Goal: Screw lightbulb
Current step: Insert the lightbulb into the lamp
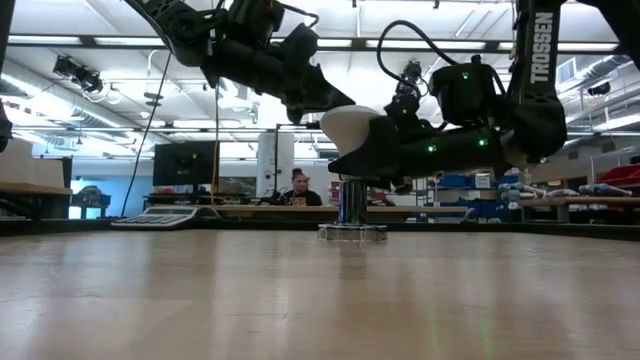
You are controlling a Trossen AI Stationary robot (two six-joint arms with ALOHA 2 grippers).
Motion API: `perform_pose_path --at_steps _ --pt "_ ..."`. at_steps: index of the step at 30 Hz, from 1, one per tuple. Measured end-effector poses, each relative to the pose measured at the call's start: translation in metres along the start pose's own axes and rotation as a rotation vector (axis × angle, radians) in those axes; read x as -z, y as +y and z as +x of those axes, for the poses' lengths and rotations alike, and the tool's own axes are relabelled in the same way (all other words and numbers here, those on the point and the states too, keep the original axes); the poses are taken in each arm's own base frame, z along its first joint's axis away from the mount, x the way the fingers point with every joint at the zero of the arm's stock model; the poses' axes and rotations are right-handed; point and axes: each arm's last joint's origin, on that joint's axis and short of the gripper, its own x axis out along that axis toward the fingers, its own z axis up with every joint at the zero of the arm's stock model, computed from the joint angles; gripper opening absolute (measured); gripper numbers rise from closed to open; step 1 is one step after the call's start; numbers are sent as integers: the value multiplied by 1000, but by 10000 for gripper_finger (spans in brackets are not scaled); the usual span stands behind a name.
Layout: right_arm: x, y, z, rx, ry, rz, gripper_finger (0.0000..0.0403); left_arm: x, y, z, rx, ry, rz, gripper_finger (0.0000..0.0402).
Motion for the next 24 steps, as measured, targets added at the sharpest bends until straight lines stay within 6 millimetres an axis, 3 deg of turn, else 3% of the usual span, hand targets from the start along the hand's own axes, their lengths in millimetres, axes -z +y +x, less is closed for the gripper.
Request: perform_pose_path --at_steps 8,24 --pt "-12 2 -6 15 114 -31 282 0 0 0 5 -1 5 0" --pt "-47 2 -39 47 347 -77 277 1 0 0 0 0 9 0"
